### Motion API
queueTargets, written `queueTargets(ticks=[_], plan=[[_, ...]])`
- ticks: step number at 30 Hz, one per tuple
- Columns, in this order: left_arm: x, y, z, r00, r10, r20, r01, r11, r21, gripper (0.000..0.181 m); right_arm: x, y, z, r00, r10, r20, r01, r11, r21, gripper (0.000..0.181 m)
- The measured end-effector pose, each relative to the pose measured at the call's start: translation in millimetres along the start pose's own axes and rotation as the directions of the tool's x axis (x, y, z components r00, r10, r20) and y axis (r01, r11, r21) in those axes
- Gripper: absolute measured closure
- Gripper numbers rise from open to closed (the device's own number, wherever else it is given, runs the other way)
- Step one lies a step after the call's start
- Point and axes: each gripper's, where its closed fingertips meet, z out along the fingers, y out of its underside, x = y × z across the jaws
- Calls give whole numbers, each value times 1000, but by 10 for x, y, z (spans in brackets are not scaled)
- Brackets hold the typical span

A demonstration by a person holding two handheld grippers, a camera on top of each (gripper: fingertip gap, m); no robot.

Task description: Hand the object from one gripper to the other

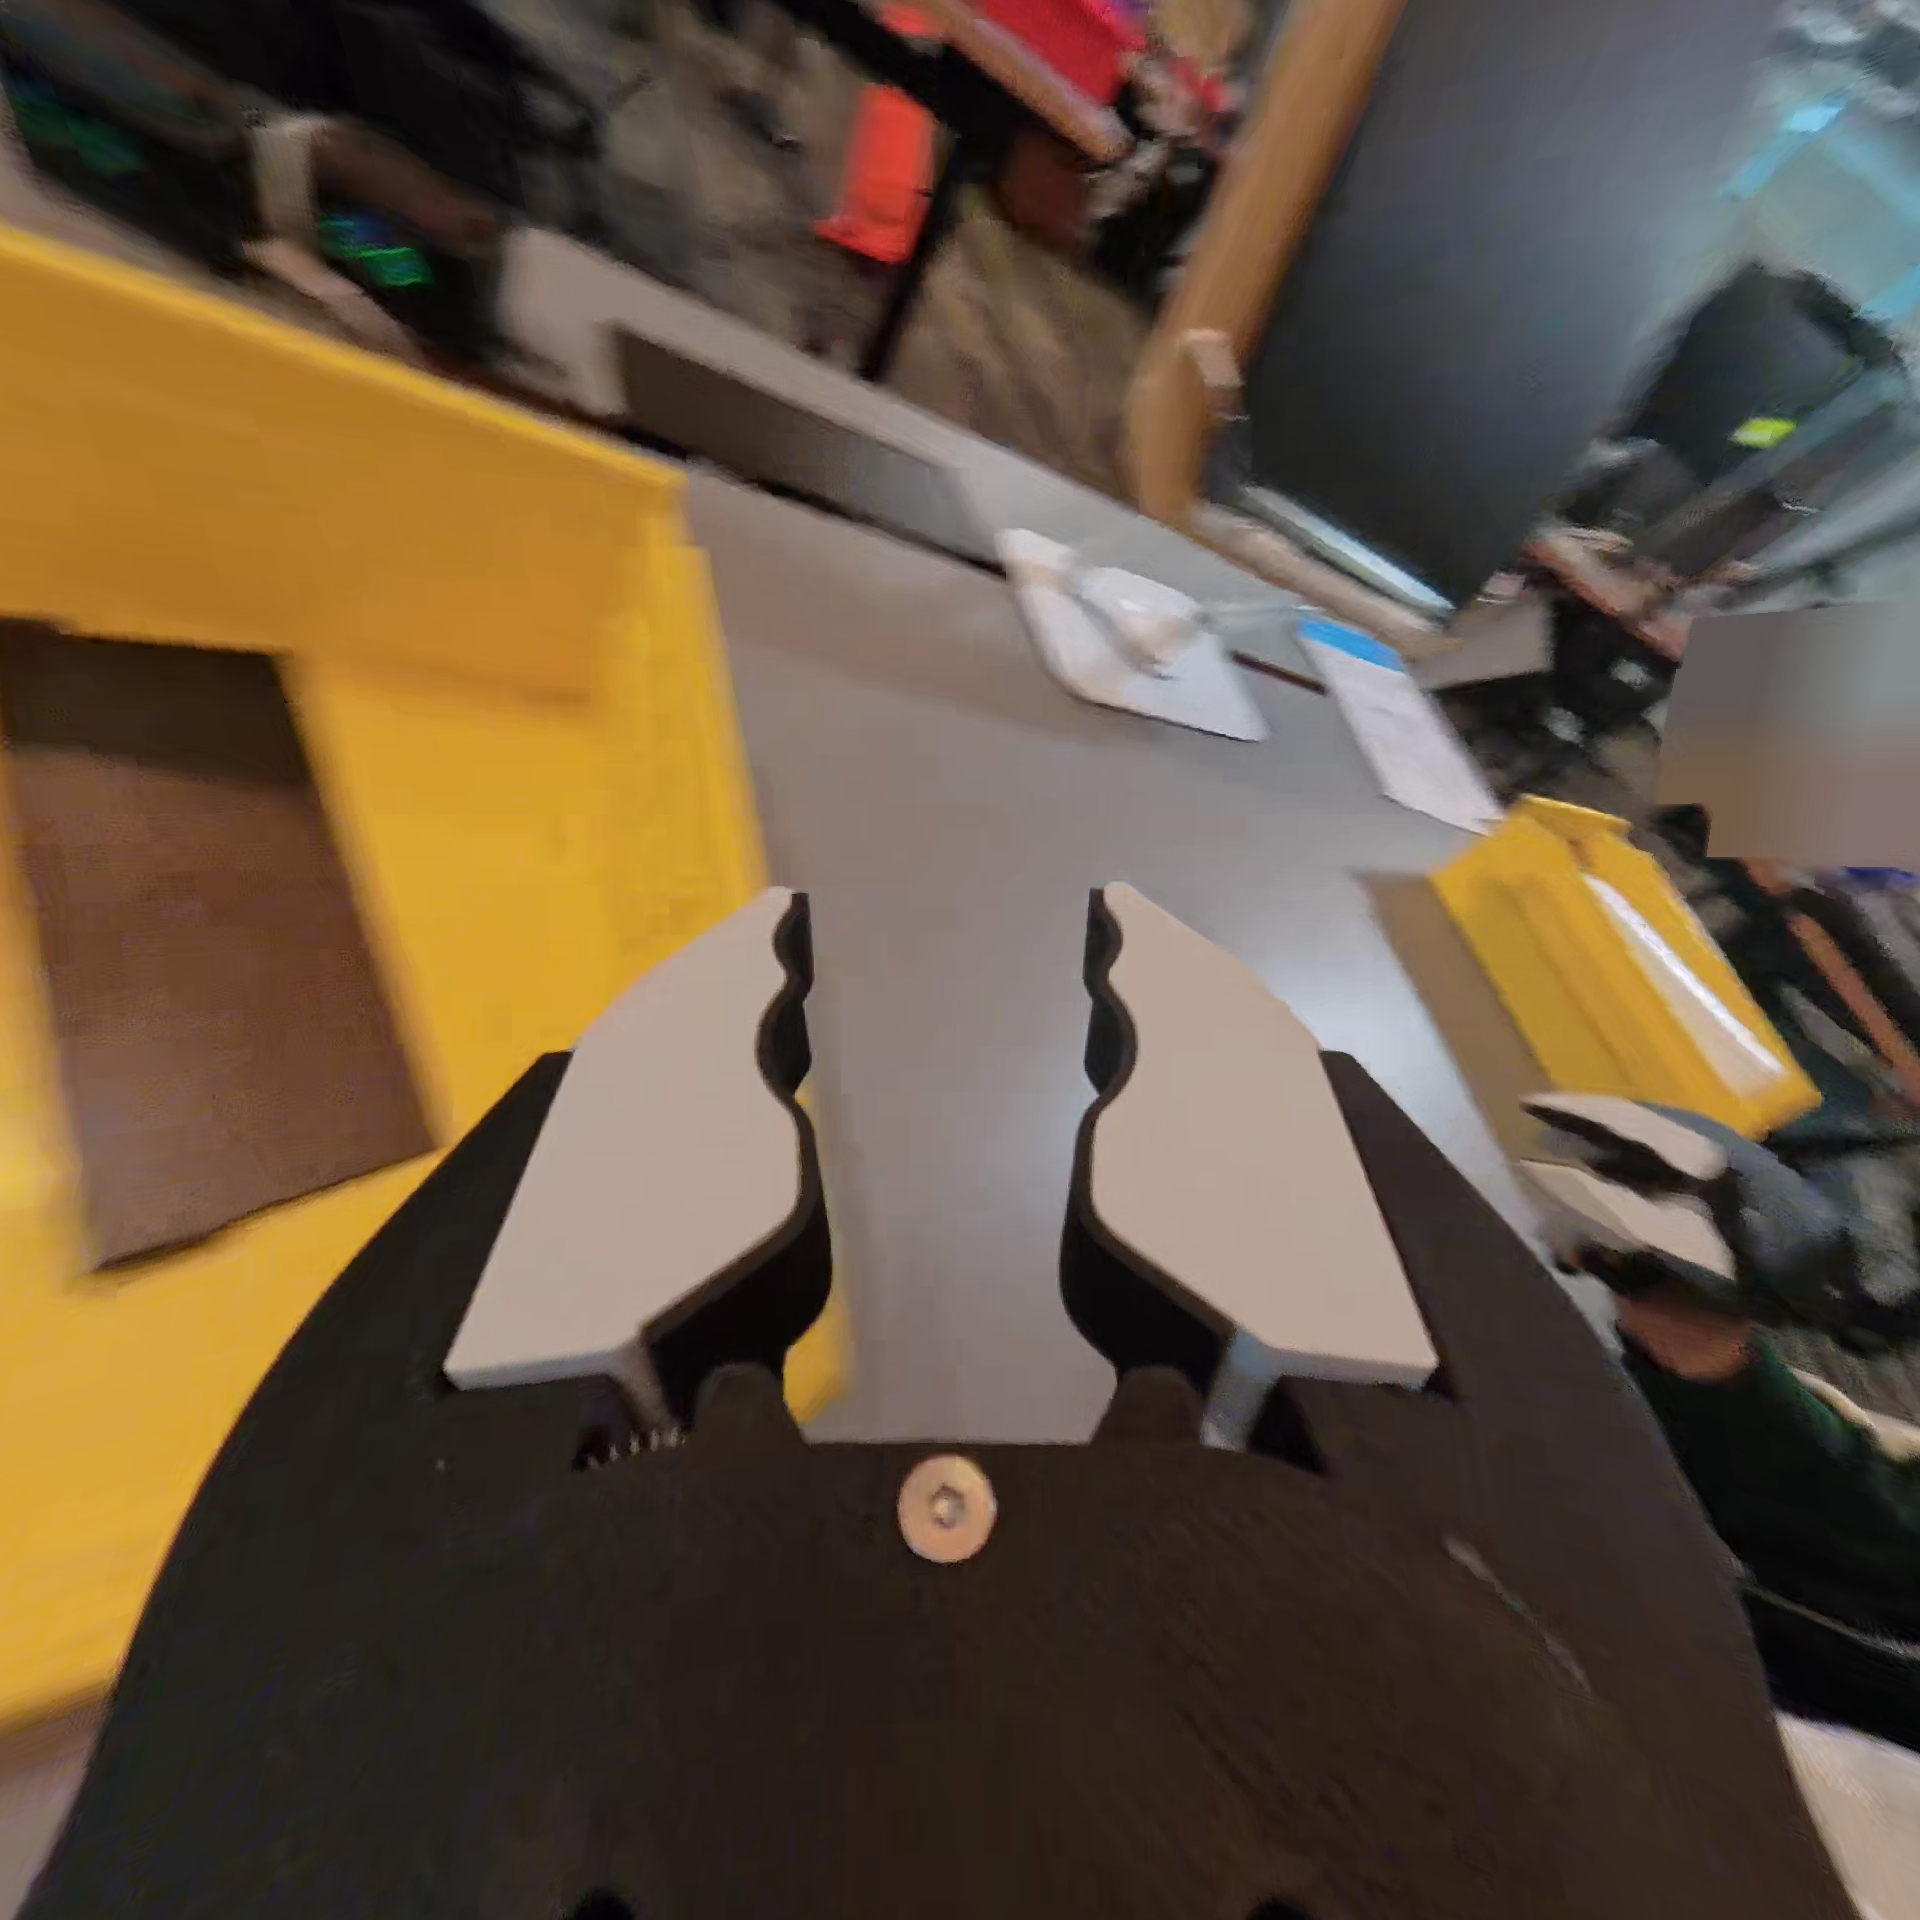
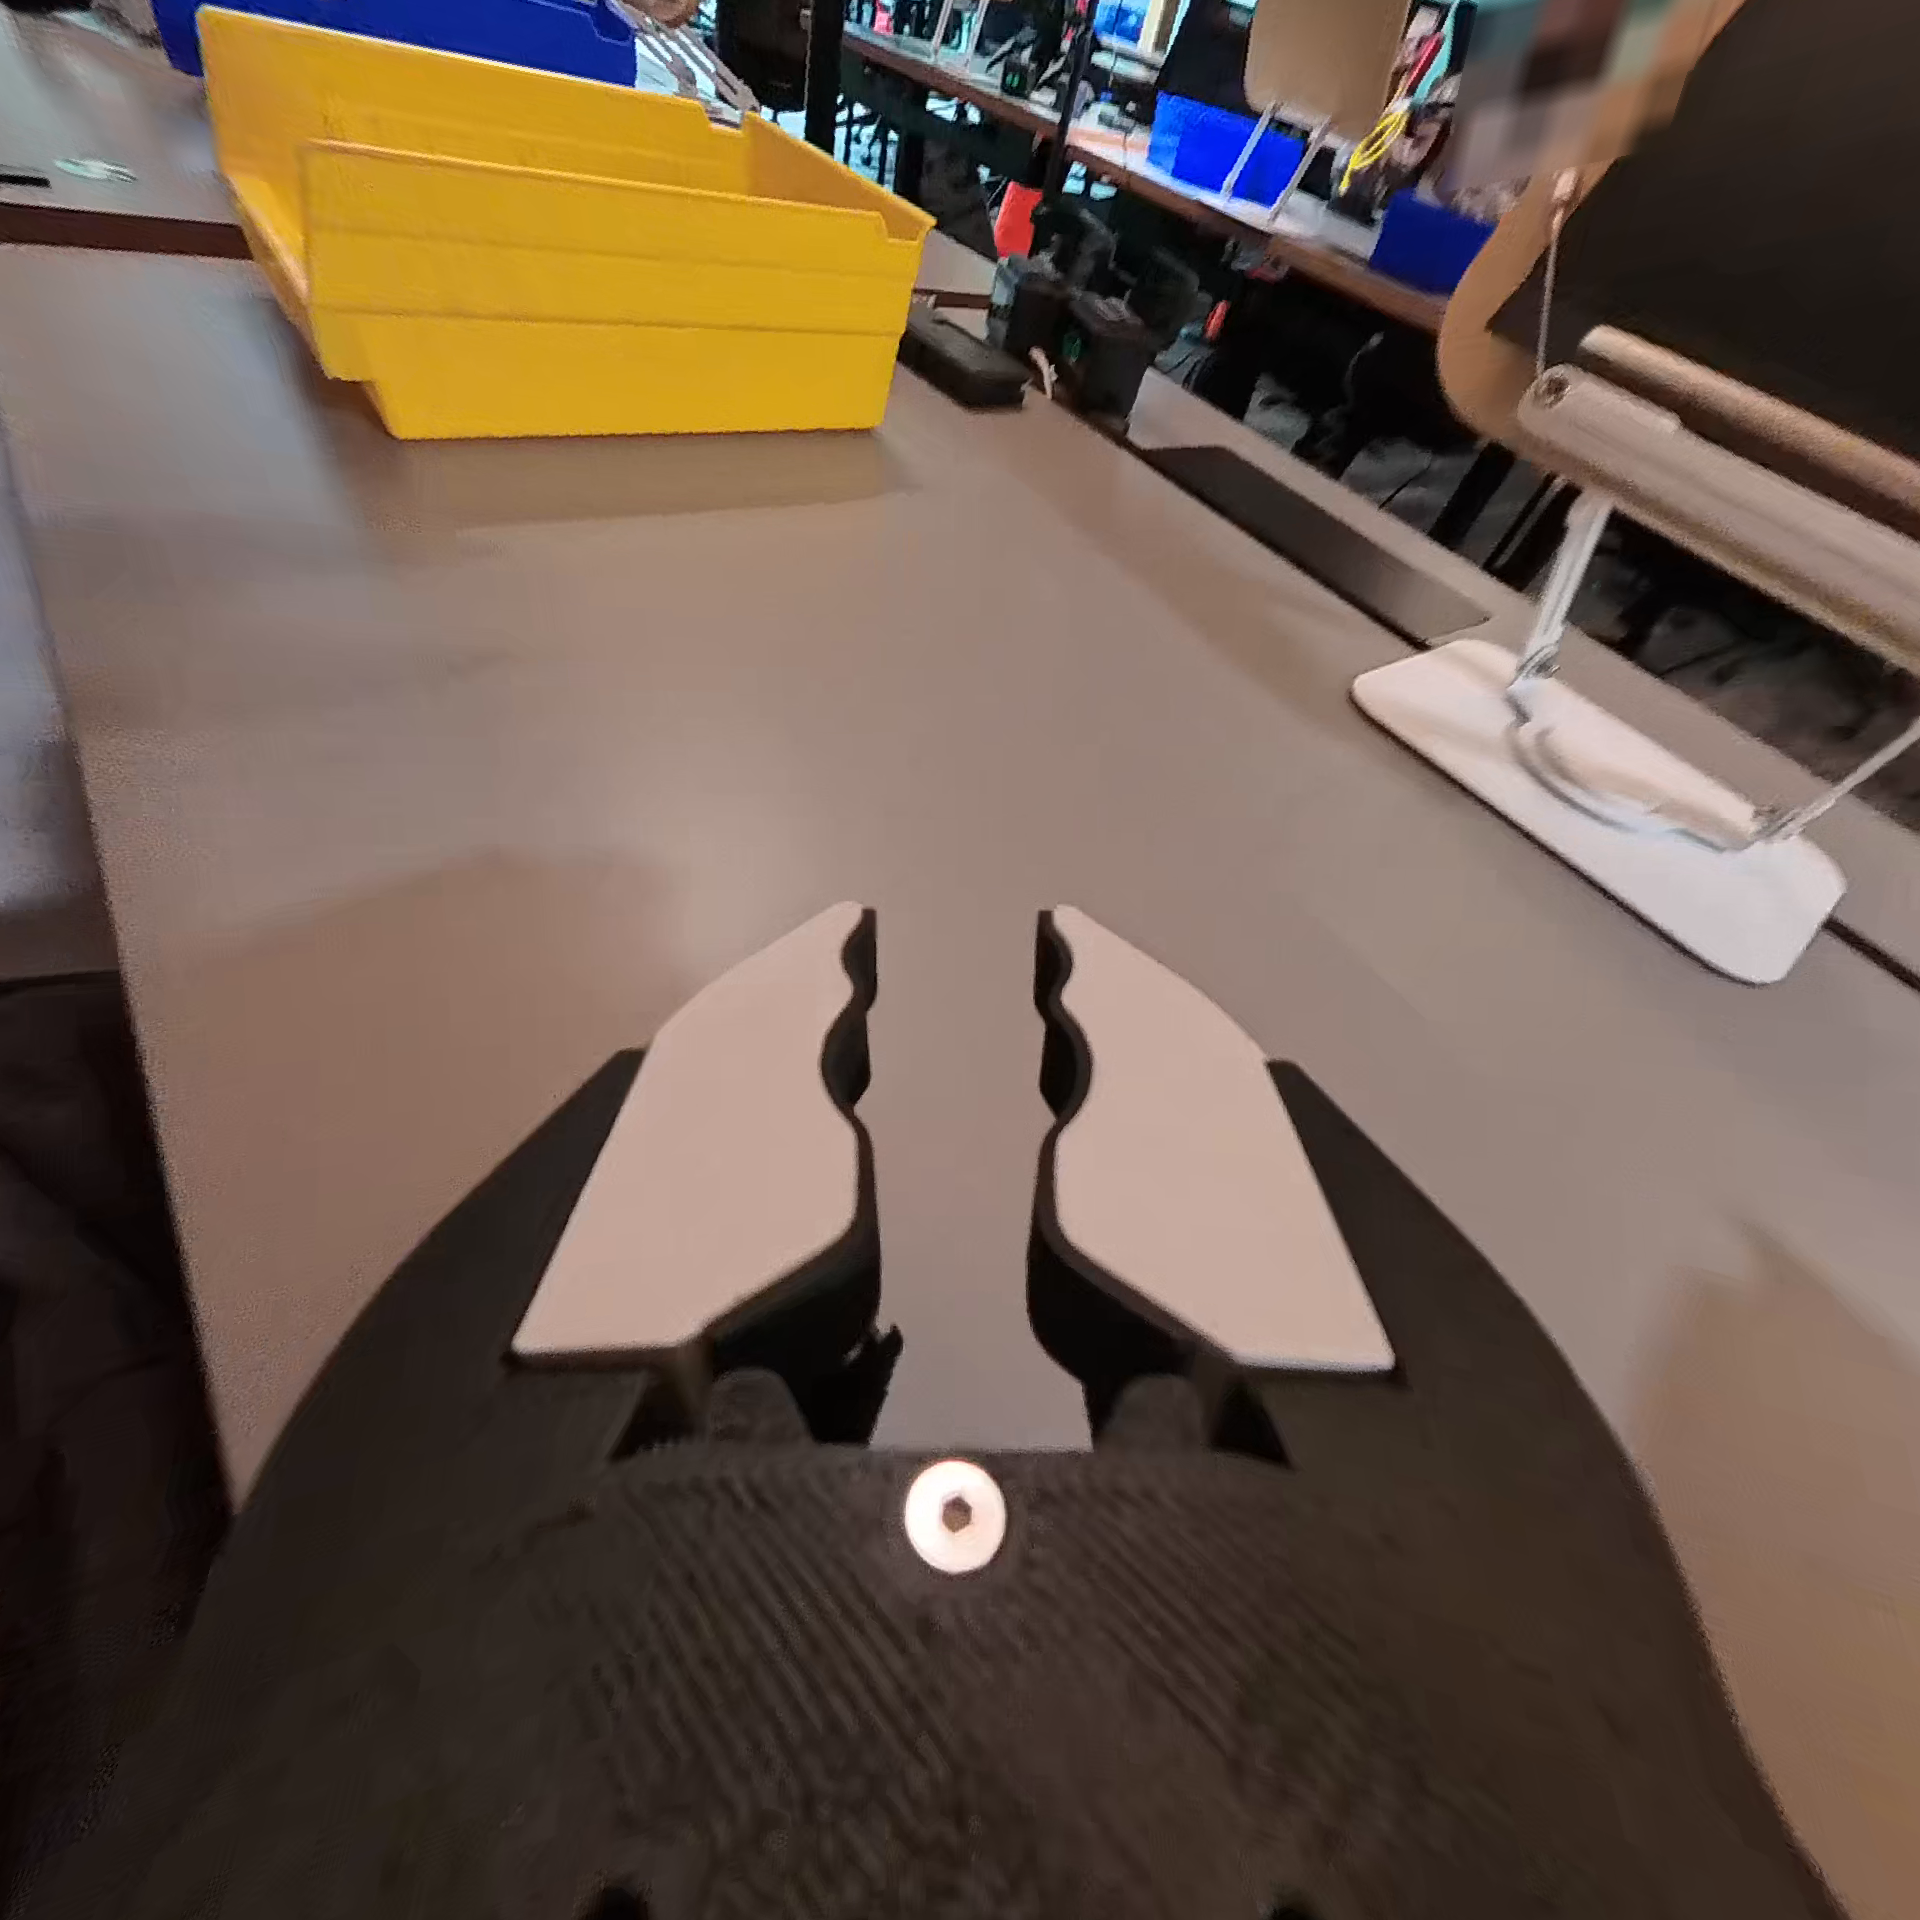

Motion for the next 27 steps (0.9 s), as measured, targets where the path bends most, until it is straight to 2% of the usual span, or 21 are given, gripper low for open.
queueTargets(ticks=[2,4,7,11,16,19,21,22,23,27], plan=[[-535,12,-32,988,-35,151,44,997,-57,119,56,-37,53,1000,-16,-22,16,1000,18,153],[-1038,106,7,949,-39,312,87,987,-139,94,102,-63,119,999,-5,-40,6,1000,26,155],[-1504,348,135,903,-28,428,165,943,-287,86,101,-80,247,998,52,-43,-52,999,18,156],[-1686,631,321,885,35,465,194,880,-434,81,59,-131,406,998,14,-55,-15,1000,-2,157],[-1915,837,253,762,275,586,187,772,-607,70,-4,-182,523,994,-80,-79,76,996,-49,157],[-1916,834,261,761,274,587,193,769,-609,71,-82,-204,581,992,-113,-56,110,992,-57,156],[-1902,839,281,787,241,569,194,779,-597,80,-94,-207,615,986,-160,-53,156,985,-71,155],[-1889,822,269,794,248,555,177,778,-602,98,-94,-213,627,982,-181,-54,177,981,-76,155],[-1873,815,266,801,247,546,170,780,-603,104,-95,-222,633,980,-194,-52,190,979,-76,154],[-1855,847,231,807,270,525,125,791,-599,104,-99,-244,646,982,-186,-40,184,981,-59,154]])
